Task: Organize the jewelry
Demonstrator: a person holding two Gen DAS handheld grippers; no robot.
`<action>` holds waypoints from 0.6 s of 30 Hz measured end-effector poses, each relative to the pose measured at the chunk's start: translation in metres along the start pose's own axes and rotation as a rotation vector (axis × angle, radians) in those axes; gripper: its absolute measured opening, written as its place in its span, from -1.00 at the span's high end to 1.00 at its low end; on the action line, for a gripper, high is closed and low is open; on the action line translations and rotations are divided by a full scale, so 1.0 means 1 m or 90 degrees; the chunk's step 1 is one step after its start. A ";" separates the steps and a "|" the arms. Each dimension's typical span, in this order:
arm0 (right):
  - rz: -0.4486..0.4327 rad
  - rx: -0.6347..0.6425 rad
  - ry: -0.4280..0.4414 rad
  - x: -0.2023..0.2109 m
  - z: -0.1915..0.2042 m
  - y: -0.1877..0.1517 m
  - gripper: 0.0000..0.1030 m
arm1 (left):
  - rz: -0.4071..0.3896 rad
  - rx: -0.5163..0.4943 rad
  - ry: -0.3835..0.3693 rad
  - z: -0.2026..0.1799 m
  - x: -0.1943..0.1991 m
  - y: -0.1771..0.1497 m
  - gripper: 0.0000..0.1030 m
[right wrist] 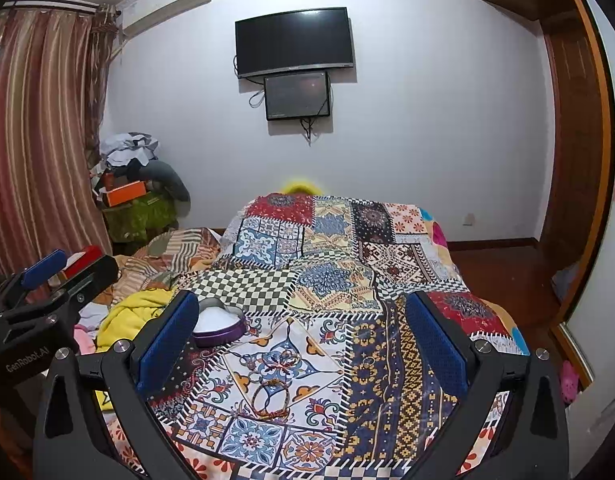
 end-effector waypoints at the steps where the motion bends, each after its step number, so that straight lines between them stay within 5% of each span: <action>1: 0.002 -0.001 -0.001 -0.001 0.000 0.000 -0.99 | 0.003 0.002 0.000 0.001 -0.001 -0.001 -1.00; 18: 0.120 -0.019 -0.042 -0.047 -0.027 -0.051 -0.99 | 0.110 0.027 0.025 0.033 -0.051 -0.035 -0.89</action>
Point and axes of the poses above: each gripper's, at about its wrist camera, not at the fingertips, and x roughly against the way its jaws point, z to its left, y to its top, the point moved 4 cm from there along -x, roughly the way its jaws point, and after that the axes turned 10 degrees about -z, right-handed, at the moved point
